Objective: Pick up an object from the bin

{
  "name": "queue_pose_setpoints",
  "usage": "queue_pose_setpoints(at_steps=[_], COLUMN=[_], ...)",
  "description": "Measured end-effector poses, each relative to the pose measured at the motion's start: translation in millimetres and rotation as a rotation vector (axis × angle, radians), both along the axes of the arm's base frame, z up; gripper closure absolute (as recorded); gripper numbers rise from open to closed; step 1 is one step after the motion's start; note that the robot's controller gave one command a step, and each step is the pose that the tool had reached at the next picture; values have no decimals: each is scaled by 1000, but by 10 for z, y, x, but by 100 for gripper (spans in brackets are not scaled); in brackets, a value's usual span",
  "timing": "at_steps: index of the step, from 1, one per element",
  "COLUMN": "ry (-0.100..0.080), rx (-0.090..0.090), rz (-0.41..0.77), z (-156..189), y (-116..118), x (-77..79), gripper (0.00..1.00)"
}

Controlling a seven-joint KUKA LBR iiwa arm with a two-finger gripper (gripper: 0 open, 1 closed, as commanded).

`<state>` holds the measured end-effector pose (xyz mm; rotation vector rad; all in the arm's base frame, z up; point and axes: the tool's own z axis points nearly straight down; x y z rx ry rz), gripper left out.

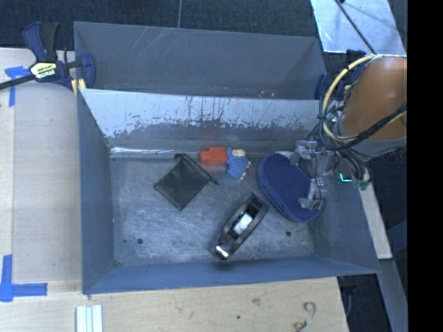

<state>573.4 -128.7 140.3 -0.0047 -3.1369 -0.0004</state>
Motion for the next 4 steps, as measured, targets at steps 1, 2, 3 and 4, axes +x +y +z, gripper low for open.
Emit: queue_pose_setpoints(at_steps=[1,2,3,4], ry=[-3,-7,-14,-7], rx=[3,-1,-2,0], rz=[266,265,270,270], z=[-721,-700,398,351], y=[740,712,772,772], x=[-334,-320,-563,-571], gripper=[0,100,100,0])
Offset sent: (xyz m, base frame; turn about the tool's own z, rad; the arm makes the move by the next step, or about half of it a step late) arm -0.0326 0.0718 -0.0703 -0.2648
